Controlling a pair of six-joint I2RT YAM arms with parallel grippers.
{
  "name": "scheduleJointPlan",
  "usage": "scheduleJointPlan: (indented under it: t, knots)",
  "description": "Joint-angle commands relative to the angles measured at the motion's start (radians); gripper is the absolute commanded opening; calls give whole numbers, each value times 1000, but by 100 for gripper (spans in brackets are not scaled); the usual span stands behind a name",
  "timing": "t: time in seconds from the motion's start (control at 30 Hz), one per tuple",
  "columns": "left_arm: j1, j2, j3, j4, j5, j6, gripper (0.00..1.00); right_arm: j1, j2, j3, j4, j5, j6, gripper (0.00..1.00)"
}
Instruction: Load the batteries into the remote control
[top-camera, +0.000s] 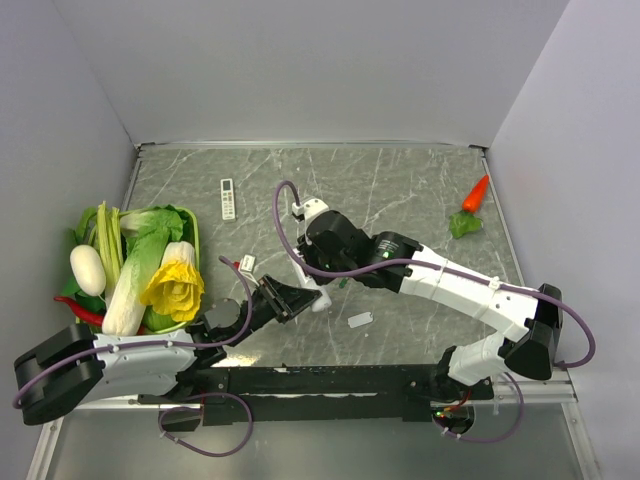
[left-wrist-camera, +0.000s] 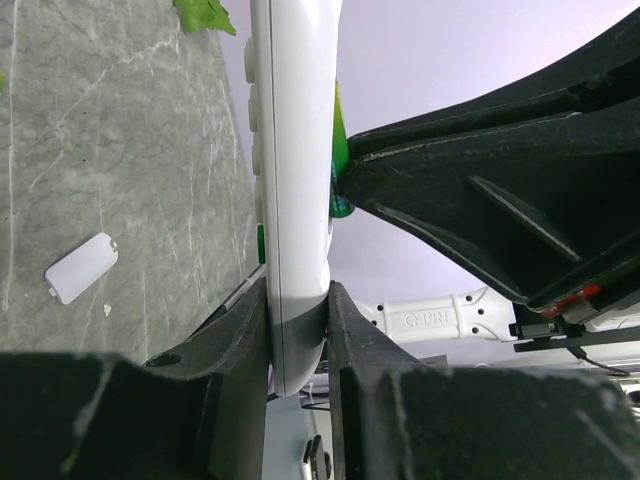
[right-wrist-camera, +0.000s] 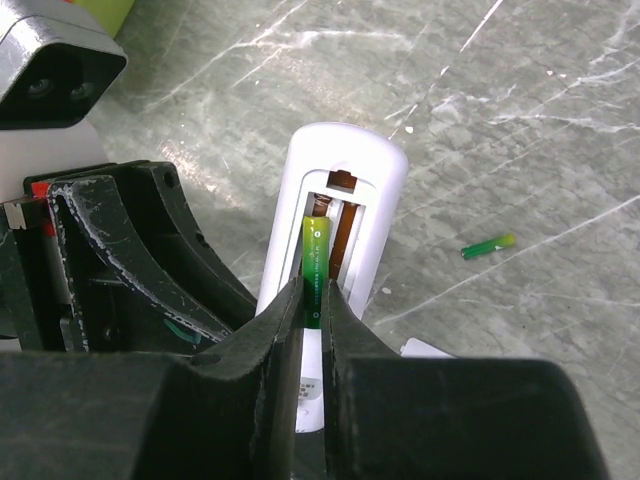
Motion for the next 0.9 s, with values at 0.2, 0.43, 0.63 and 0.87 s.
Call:
scheduleJointPlan:
  t: [0.2, 0.43, 0.63, 0.87]
  knots:
    - [-3, 32, 30, 164, 23, 11, 2, -2, 44, 24, 25, -74, 21, 15]
    - [-5, 49, 27, 252, 50, 12, 2, -5, 48, 13, 54, -65, 30, 15]
    - [-8, 64, 24, 310, 66, 12, 2, -8, 56, 13, 69, -71, 36, 18]
    - [-6, 63, 13, 350, 64, 8, 2, -8, 61, 16, 75, -79, 39, 22]
